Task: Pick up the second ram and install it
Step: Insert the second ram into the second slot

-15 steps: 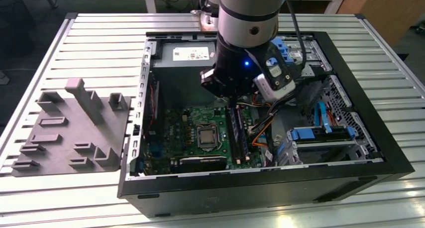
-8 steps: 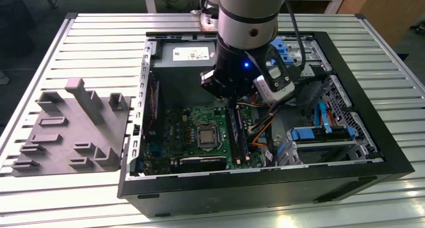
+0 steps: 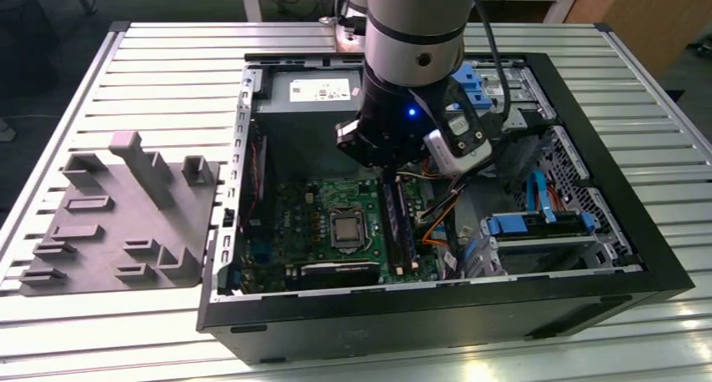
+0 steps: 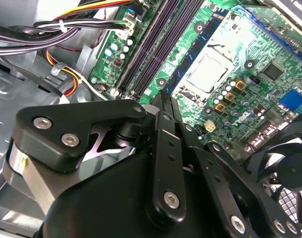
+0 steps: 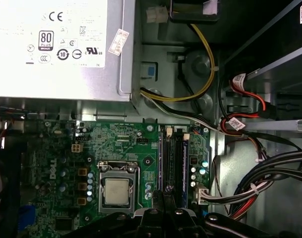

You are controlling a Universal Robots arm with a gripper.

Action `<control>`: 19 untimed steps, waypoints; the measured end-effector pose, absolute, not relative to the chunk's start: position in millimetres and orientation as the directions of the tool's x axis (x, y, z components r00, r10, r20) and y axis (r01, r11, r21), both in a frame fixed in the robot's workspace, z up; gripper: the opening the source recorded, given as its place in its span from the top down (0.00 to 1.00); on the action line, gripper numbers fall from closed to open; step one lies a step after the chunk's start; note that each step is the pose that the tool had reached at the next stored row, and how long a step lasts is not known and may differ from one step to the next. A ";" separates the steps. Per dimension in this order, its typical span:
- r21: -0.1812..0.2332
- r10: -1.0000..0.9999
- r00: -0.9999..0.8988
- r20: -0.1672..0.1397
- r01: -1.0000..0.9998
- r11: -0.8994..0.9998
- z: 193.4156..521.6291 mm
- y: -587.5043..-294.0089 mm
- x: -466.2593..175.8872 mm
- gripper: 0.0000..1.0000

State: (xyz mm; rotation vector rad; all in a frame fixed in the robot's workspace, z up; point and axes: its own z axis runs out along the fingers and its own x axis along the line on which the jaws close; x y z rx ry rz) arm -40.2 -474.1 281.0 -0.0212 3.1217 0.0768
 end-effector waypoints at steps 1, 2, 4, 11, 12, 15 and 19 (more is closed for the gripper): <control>0.049 -0.013 -1.000 -0.019 -0.014 0.999 280.5 -474.1 -40.2 0.88; 0.049 -0.013 -1.000 -0.019 -0.013 0.999 280.1 -474.1 -40.2 0.88; 0.049 -0.012 -1.000 -0.019 -0.013 0.999 279.0 -474.1 -40.2 0.88; 0.049 -0.006 -1.000 -0.019 -0.007 0.999 275.0 -474.1 -40.2 0.88; 0.049 -0.005 -1.000 -0.019 -0.006 0.999 274.3 -474.1 -40.2 0.88; 0.049 -0.002 -1.000 -0.019 -0.002 0.999 272.5 -474.1 -40.2 0.88; 0.049 0.002 -1.000 -0.019 0.001 0.999 270.9 -474.3 -40.3 0.88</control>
